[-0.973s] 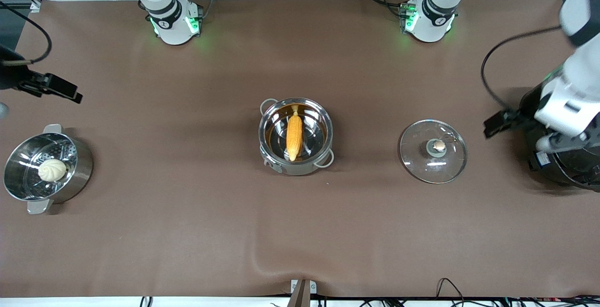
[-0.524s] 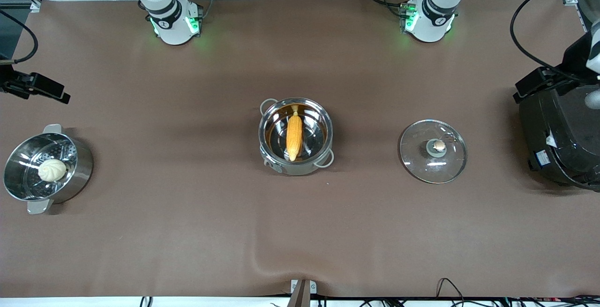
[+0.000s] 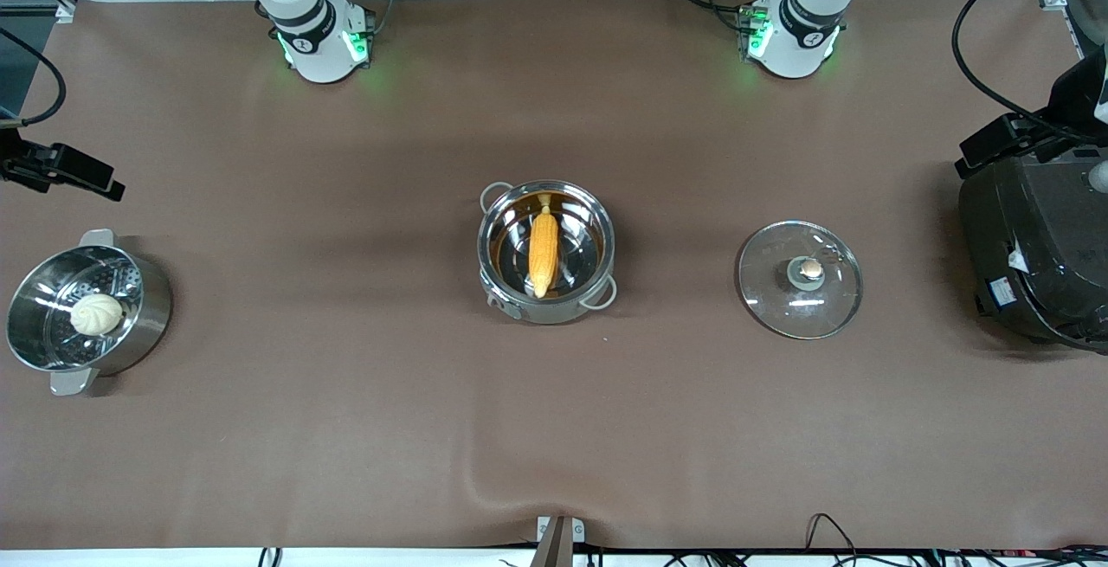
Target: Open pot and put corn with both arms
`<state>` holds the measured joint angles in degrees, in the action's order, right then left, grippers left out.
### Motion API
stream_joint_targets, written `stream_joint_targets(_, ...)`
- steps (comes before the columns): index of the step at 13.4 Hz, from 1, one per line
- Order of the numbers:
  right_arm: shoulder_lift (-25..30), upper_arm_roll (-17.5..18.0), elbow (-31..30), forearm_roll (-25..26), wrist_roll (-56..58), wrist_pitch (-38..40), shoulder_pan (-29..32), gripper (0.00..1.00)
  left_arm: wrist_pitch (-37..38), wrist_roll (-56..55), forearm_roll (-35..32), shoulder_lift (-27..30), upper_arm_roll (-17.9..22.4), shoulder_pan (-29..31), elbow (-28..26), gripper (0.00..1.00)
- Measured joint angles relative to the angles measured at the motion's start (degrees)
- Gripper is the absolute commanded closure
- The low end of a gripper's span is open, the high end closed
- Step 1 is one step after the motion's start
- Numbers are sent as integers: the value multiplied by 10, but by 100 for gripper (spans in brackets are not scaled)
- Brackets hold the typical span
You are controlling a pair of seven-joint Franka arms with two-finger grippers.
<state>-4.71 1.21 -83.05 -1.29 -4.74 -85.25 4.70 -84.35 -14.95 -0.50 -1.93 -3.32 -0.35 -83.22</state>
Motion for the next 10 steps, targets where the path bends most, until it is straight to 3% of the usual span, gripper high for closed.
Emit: stream_joint_targets(10, -3, 2, 0, 1, 65, 5, 0, 0, 14, 20, 0, -7, 0, 3, 0, 0)
